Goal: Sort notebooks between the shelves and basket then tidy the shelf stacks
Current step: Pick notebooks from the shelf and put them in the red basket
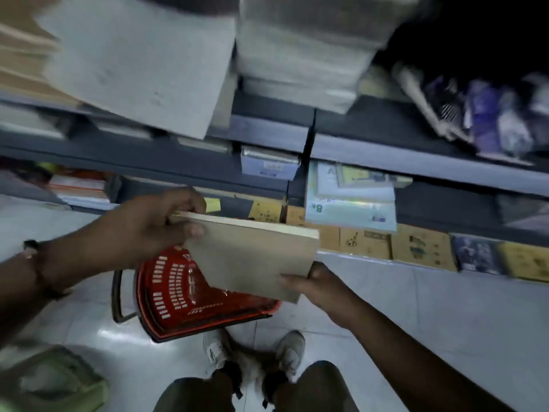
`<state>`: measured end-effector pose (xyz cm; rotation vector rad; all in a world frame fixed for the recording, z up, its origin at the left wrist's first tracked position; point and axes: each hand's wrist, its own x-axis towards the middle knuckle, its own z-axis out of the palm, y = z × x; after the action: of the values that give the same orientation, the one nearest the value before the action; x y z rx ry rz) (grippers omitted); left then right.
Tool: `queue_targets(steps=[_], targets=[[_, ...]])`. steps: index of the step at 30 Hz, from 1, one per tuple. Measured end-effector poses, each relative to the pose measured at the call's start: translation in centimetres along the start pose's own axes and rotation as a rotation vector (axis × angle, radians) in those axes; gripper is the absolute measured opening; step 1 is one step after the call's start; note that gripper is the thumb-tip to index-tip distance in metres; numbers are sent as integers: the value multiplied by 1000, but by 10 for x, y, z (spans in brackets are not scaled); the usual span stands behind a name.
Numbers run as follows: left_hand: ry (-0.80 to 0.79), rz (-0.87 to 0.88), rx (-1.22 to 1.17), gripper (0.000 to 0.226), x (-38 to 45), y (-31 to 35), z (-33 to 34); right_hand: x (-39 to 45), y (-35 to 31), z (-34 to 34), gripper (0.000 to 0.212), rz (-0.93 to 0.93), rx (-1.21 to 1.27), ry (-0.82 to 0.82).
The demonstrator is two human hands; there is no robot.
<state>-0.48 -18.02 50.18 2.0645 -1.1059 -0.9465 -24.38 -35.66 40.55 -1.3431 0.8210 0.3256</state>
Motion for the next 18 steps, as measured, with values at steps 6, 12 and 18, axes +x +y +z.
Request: queue_targets(steps=[6, 12, 18], targets=[[188, 43, -383, 19, -30, 104, -22, -104, -80, -29, 24, -170, 102, 173], [8, -22, -600, 51, -46, 166, -11, -178, -121, -60, 24, -337, 189, 271], [-174, -97, -591, 77, -59, 184, 31, -217, -142, -70, 28, -478, 370, 331]])
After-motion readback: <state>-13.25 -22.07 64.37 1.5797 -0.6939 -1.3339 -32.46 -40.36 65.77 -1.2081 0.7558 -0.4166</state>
